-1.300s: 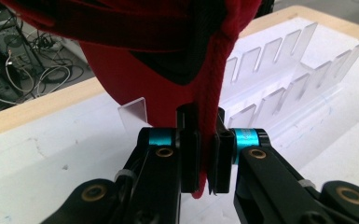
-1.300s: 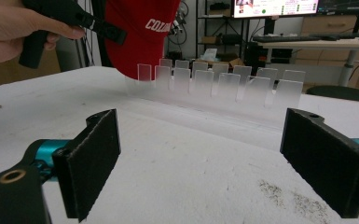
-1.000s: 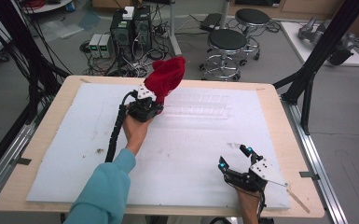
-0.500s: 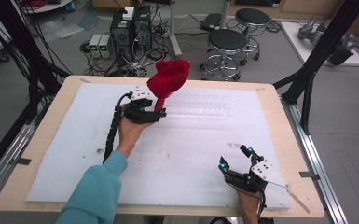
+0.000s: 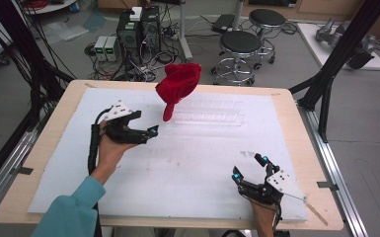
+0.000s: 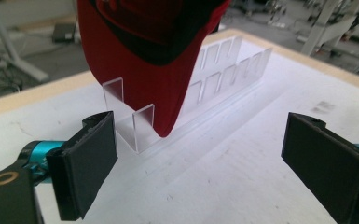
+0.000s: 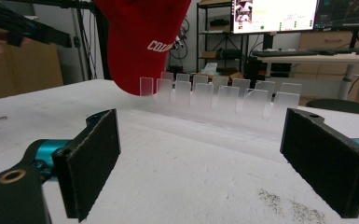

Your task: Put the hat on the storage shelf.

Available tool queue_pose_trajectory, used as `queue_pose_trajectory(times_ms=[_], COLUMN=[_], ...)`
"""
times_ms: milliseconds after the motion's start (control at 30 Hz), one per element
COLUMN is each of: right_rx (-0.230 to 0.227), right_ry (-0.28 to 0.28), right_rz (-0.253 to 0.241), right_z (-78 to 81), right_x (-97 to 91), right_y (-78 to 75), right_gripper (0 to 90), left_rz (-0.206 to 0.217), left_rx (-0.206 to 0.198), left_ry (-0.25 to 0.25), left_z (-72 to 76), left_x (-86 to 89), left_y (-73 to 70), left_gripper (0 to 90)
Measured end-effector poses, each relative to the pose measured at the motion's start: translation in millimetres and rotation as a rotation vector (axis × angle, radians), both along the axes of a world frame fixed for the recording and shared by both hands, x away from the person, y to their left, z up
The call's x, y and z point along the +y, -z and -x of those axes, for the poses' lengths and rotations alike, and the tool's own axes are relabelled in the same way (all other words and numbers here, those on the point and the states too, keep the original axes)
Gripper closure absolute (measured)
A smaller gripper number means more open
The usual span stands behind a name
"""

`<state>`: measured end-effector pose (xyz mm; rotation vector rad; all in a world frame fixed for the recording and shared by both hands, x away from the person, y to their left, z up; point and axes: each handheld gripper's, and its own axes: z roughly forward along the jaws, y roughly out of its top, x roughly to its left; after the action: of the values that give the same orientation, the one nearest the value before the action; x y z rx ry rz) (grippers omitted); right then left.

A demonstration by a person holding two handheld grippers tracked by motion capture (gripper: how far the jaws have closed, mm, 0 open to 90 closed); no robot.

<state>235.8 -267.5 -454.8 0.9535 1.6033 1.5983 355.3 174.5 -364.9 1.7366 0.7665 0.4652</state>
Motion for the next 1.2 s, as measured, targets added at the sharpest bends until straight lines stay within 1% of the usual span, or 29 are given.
queue_pose_trajectory(times_ms=[33, 67, 100, 133, 233, 333, 367, 433, 467, 500, 567, 600, 633, 700, 733, 767, 867, 900, 933, 967, 1067, 1100, 1133, 1200], right_rx=[-0.001, -0.005, -0.005, -0.004, -0.005, -0.001, -0.005, -0.004, -0.005, -0.007, -0.009, -0.012, -0.012, -0.013, -0.017, -0.017, -0.018, -0.018, -0.015, -0.014, -0.013, -0.011, -0.011, -0.019], right_ry=[0.000, 0.001, 0.001, 0.003, 0.003, 0.004, 0.003, 0.004, 0.004, 0.004, 0.003, 0.002, 0.002, 0.002, 0.002, 0.002, 0.003, 0.001, 0.000, 0.000, 0.001, 0.000, 0.000, 0.002], right_rz=[0.001, 0.003, 0.003, 0.002, 0.003, 0.001, 0.003, -0.001, 0.003, 0.003, 0.004, 0.006, 0.004, 0.004, 0.006, 0.006, 0.006, 0.007, 0.005, 0.004, 0.005, 0.004, 0.004, 0.006], right_z=[0.3, 0.2, 0.2, 0.0, -0.2, 0.3, 0.2, 0.4, 0.6, 0.4, 0.4, 0.3, 0.4, 0.8, 0.6, 0.8, 0.9, 0.7, 0.6, 0.6, 0.6, 0.9, 0.9, 1.1], right_x=[0.2, 0.1, 0.1, 0.0, -0.1, 0.4, 0.1, 0.6, 0.4, 0.6, 0.6, 0.5, 0.6, 0.7, 0.6, 0.6, 0.6, 0.5, 0.6, 0.6, 0.7, 0.8, 0.8, 0.6], right_y=[0.0, 0.0, 0.0, 0.0, 0.0, 0.0, 0.0, 0.0, 0.0, 0.1, 0.1, 0.2, 0.1, 0.2, 0.2, 0.2, 0.3, 0.3, 0.3, 0.3, 0.2, 0.4, 0.4, 0.4], right_gripper=[11.0, 11.0, 11.0, 11.0, 11.0, 11.0, 11.0, 11.0, 11.0, 11.0, 11.0, 11.0, 11.0, 11.0, 11.0, 11.0, 11.0, 11.0, 11.0, 11.0, 11.0, 11.0, 11.0, 11.0], left_rz=[0.000, 0.001, 0.001, 0.006, 0.014, 0.040, 0.050, 0.048, 0.048, 0.062, 0.078, 0.096, 0.109, 0.113, 0.113, 0.133, 0.139, 0.139, 0.138, 0.133, 0.138, 0.146, 0.146, 0.156], left_rx=[0.000, -0.024, -0.024, -0.039, -0.064, -0.087, -0.092, -0.101, -0.101, -0.113, -0.145, -0.156, -0.162, -0.166, -0.166, -0.174, -0.183, -0.183, -0.190, -0.193, -0.194, -0.203, -0.203, -0.216], left_ry=[0.000, 0.009, 0.009, 0.009, 0.001, -0.006, -0.002, 0.000, 0.000, -0.004, -0.007, -0.004, -0.005, -0.015, -0.015, -0.026, -0.027, -0.027, -0.027, -0.028, -0.034, -0.042, -0.042, -0.045], left_z=[0.0, 10.6, 10.6, 19.6, 31.0, 41.0, 44.3, 50.8, 50.8, 57.2, 63.3, 66.1, 68.9, 72.4, 72.4, 76.7, 81.5, 81.5, 83.9, 84.4, 85.0, 86.5, 86.5, 87.9], left_x=[0.0, 11.8, 11.8, 24.6, 44.7, 62.7, 67.9, 77.4, 77.4, 85.8, 93.4, 96.8, 99.7, 103.9, 103.9, 107.8, 111.2, 111.2, 112.7, 113.6, 114.6, 115.2, 115.2, 115.7], left_y=[0.0, 1.9, 1.9, 5.9, 13.6, 22.1, 25.5, 32.4, 32.4, 39.4, 46.6, 50.4, 54.2, 59.9, 59.9, 65.9, 72.0, 72.0, 76.1, 78.4, 82.7, 85.6, 85.6, 87.3], left_gripper=[10.9, 10.9, 10.9, 11.0, 11.0, 11.1, 11.2, 11.2, 11.2, 11.2, 11.2, 11.2, 11.3, 11.7, 11.7, 11.7, 11.7, 11.8, 11.9, 11.9, 11.9, 11.9, 12.1, 12.6])
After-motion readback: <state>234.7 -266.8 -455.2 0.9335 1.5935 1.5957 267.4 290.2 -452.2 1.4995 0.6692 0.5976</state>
